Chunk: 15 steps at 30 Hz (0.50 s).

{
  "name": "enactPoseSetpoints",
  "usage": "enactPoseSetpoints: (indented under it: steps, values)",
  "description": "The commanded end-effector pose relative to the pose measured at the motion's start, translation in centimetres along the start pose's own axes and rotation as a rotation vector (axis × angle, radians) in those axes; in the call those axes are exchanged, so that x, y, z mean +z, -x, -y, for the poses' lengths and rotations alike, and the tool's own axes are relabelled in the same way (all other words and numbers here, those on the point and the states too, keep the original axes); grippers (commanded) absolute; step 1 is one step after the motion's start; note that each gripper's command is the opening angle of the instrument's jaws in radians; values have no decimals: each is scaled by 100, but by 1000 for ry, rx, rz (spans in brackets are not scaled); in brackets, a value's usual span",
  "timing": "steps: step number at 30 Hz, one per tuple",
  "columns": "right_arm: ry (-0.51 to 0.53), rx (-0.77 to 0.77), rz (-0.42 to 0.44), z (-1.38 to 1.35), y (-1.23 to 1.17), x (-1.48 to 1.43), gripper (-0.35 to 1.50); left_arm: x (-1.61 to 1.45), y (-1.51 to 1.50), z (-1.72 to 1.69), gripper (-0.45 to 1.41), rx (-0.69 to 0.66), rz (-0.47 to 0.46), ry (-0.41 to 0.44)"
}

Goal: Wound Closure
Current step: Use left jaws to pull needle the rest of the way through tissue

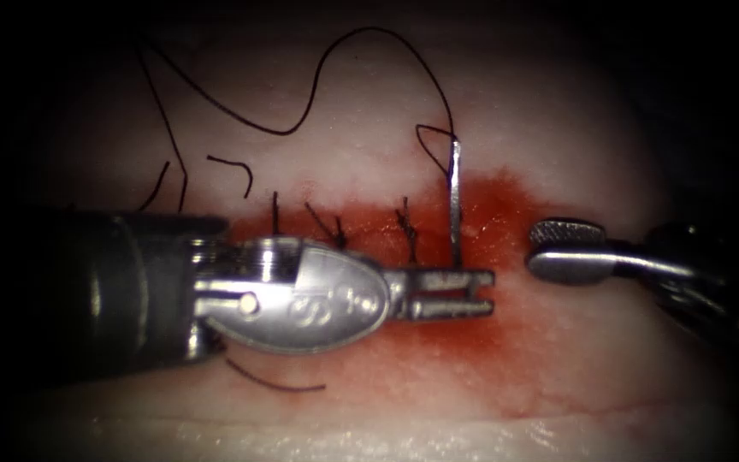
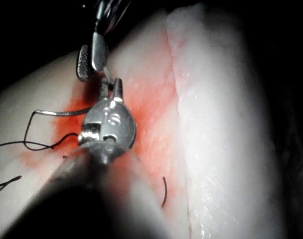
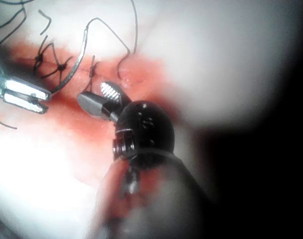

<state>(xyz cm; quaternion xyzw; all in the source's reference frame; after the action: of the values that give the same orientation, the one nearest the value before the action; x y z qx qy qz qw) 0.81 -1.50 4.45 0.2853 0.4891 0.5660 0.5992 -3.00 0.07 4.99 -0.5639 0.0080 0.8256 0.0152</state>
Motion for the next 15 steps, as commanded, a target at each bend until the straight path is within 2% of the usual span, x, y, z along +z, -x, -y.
enactPoseSetpoints:
  steps: [1,3,5,7,15]
  values:
    - [12,18,44,-10,1,4,57,4,3,-4,-45,26,-15,17]
    - [-16,121,59,-16,-1,4,88,2,2,-7,-45,76,-30,18]
    - [-38,173,61,-19,-3,8,93,4,0,-8,-45,124,-42,7]
    - [-39,215,57,-18,-4,14,109,7,-1,-10,-45,156,-52,6]
    - [-83,336,45,-12,-4,36,118,21,0,-10,-45,191,-61,-8]
